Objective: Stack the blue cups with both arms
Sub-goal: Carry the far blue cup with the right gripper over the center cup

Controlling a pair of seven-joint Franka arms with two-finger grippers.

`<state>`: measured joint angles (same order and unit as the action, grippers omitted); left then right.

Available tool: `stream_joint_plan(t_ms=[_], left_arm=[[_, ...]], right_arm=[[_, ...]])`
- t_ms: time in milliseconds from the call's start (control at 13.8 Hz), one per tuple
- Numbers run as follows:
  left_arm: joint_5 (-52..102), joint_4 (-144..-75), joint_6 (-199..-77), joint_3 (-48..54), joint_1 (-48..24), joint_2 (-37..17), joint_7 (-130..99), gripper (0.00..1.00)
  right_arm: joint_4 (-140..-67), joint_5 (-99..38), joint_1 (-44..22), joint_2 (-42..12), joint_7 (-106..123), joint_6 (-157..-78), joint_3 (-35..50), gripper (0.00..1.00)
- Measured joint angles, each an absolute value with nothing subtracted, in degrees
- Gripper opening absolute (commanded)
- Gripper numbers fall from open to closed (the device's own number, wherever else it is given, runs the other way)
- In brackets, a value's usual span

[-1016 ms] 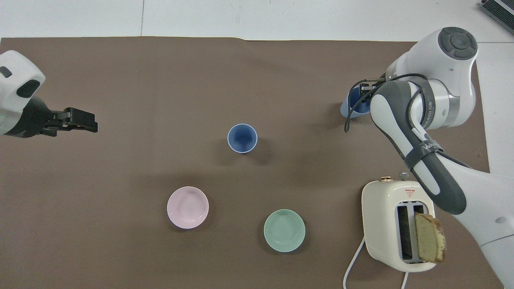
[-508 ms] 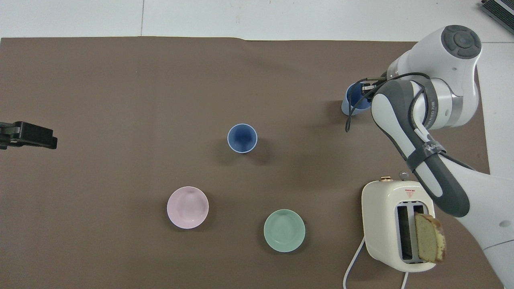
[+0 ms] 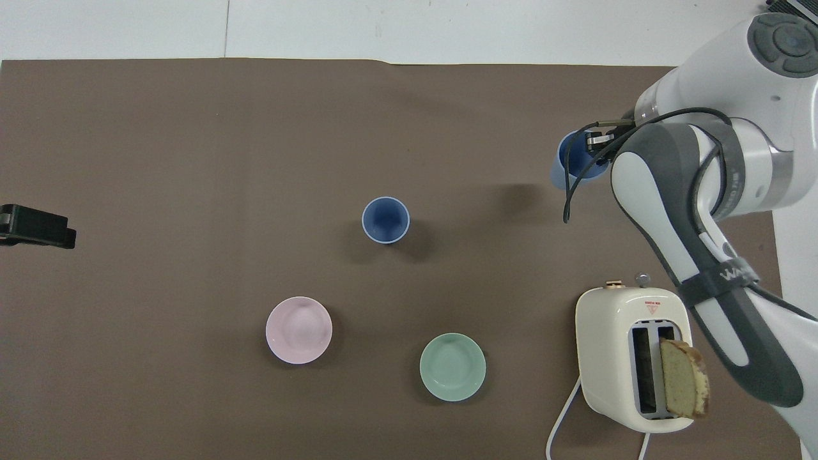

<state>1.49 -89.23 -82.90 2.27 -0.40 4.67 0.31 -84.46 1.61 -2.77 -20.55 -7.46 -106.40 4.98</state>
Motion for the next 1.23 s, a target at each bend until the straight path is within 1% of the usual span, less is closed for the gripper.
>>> stream_joint_plan(t_ms=[290, 508, 871, 1016, 1234], left_arm=[[2.87, -89.21, -83.22, 2.10, -0.40, 4.85, 0.19, 1.00], [2.96, -89.21, -83.35, 2.14, -0.40, 4.85, 0.19, 1.00], [2.99, -89.21, -83.29, 2.15, -0.40, 4.85, 0.19, 1.00], [2.99, -89.21, -83.29, 2.10, -0.40, 4.85, 0.19, 1.00], [2.99, -89.21, -83.29, 2.12, -0.40, 4.85, 0.19, 1.00]], right_arm=[[-84.32, 1.50, -9.01, -14.49, -10.87, -101.50, 5.47, 0.00], [-83.94, 0.97, -14.53, -12.30, -16.43, -100.27, 5.62, 0.00], [-83.67, -0.93, -20.87, -13.10, -23.45, -99.47, 5.68, 0.00], [-83.37, -0.94, -23.68, -14.76, -27.33, -101.79, 5.71, 0.00], [-83.10, -0.94, -25.40, -17.33, -28.21, -104.18, 5.69, 0.00]])
